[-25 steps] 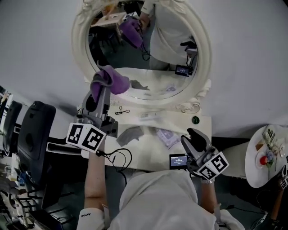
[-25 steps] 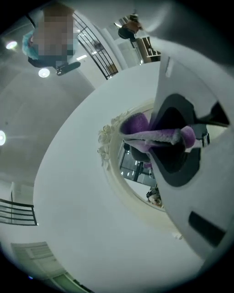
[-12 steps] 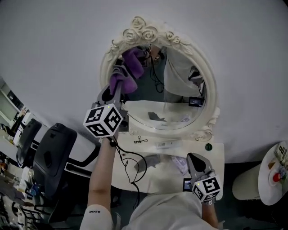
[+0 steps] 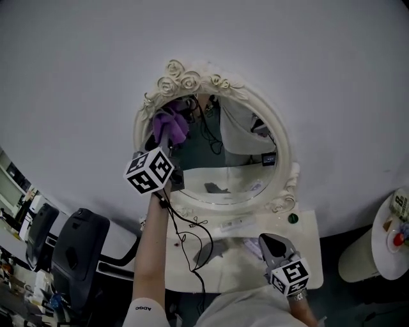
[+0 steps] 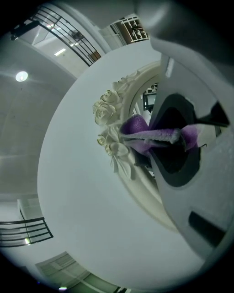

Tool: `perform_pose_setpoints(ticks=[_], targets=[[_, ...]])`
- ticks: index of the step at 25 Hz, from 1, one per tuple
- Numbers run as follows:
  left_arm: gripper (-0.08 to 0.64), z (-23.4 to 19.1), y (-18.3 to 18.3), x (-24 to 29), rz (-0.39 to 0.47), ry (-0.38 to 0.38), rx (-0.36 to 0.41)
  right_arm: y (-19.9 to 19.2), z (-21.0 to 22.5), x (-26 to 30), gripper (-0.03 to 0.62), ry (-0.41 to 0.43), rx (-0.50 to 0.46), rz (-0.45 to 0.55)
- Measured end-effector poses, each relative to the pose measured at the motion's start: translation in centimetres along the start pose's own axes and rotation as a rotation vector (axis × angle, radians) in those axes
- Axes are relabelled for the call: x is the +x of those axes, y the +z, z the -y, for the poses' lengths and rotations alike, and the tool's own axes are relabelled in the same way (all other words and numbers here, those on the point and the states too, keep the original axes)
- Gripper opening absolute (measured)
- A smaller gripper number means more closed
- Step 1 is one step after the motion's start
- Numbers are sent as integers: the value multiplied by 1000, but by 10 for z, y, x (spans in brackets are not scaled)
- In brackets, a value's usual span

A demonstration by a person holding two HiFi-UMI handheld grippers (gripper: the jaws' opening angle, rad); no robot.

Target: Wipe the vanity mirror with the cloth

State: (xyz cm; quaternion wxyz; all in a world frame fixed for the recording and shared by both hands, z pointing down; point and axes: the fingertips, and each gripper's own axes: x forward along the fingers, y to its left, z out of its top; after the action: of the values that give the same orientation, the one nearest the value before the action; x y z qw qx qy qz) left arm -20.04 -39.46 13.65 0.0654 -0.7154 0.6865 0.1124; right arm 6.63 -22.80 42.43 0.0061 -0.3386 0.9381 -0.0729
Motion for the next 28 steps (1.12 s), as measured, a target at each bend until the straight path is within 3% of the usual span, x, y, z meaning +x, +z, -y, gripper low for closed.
perform_pose_setpoints(ticks=[16, 20, 24, 28], targets=[[72, 136, -8, 43, 21, -227, -83, -12, 38, -50, 6, -180, 38, 5], [72, 169, -22, 44, -1, -299, -79, -14, 40, -59, 6, -212, 35, 2], [72, 210, -46, 30, -50, -412, -149, -17, 40, -68, 6, -243, 37, -2], [72, 242, -70, 24, -70, -462, -131, -21, 41, -73, 6, -271, 35, -15]])
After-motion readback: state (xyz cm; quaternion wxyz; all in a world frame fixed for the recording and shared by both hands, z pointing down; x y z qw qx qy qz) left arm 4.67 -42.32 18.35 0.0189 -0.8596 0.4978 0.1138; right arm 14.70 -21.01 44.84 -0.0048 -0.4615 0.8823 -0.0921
